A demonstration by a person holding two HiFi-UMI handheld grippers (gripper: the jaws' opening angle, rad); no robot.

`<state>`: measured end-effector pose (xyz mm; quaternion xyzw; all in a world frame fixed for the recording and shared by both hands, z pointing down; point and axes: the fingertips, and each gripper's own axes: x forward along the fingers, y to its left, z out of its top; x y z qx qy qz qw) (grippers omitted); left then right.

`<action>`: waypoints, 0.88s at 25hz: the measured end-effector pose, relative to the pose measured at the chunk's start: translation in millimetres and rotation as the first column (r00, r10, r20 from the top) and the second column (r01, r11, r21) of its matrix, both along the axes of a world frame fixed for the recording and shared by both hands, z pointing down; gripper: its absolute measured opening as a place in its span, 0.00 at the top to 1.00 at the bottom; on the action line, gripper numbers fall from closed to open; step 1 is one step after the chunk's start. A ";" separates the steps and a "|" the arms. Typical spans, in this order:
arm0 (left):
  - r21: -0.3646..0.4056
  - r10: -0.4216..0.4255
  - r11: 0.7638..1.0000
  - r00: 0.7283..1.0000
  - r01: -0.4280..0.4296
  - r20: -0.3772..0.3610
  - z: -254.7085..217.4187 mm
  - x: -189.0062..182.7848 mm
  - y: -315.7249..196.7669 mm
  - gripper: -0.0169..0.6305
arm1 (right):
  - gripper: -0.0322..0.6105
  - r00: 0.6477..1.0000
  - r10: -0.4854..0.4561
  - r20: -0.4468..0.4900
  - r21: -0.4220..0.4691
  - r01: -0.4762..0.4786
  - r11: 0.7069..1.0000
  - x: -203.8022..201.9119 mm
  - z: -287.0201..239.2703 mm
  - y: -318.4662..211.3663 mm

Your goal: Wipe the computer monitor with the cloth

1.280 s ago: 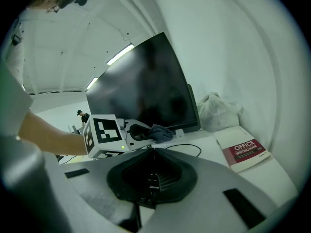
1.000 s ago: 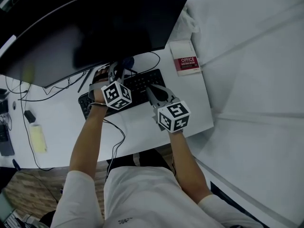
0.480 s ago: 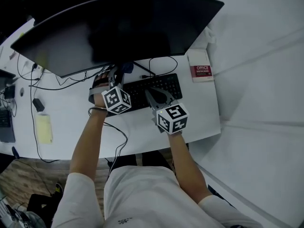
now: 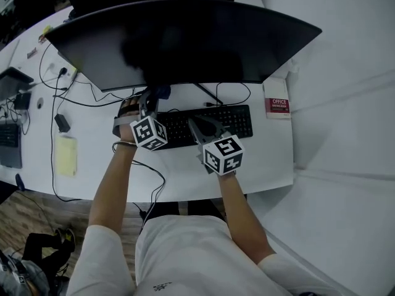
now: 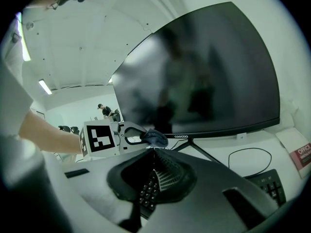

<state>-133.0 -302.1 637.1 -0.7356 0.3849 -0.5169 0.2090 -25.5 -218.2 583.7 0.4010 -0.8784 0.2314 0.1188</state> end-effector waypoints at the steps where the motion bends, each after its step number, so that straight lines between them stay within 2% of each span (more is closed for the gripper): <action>1: 0.002 -0.007 1.000 1.000 0.007 0.003 0.0 -6.7 0.5 0.81 | 0.92 1.000 -0.009 0.000 0.001 0.009 1.000 -5.0 0.1 -0.3; 22: 0.011 -0.134 0.991 0.990 0.134 0.046 -3.2 -139.6 7.6 0.81 | 0.92 0.991 -0.137 0.000 0.005 0.137 0.991 -106.5 0.5 -7.9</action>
